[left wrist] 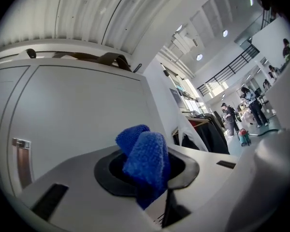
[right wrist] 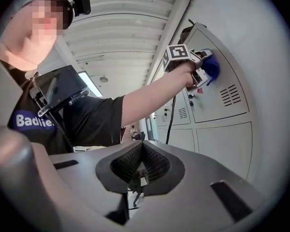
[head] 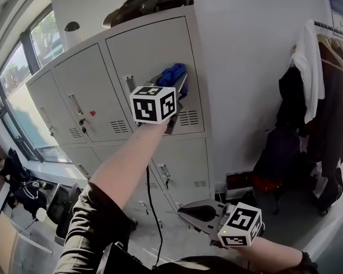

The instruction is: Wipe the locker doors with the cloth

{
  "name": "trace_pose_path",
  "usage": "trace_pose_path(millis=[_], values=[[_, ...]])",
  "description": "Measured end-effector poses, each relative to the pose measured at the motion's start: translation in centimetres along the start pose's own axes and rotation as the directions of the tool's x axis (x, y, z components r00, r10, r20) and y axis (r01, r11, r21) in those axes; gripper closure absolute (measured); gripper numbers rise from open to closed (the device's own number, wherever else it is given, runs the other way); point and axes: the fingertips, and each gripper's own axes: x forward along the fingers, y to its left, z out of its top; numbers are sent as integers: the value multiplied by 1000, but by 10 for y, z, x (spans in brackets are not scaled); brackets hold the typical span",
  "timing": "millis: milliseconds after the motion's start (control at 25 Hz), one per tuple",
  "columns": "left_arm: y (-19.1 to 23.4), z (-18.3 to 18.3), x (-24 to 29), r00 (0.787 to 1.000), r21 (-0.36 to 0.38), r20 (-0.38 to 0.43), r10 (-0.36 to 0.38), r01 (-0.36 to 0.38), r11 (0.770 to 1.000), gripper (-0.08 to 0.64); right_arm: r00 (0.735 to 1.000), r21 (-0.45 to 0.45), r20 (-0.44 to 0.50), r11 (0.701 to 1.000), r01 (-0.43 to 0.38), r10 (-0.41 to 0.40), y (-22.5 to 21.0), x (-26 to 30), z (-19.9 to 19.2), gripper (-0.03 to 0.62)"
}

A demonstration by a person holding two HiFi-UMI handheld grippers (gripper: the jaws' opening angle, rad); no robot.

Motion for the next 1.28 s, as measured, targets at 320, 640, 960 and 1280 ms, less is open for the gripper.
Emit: trace_pose_path(millis=[320,640,960,1280], values=[[-33,1,17,998,0,12,-58,58,998,437,999,4,12,999,50,-50,-4,-10,-1,588],[67,4,-57,990,-31,20,138,-137,990,437,1000,-20,-16,999,-25,25,16,15,-3,588],[145,-21,-110,951,8,-38,307,-307,952,437,994,-11,-46,995,-98,97,29,37,-10,588],[110,-35,-84,965,11,-42,260,-260,966,437,996,4,-53,997,-72,72,23,30,-16,588]])
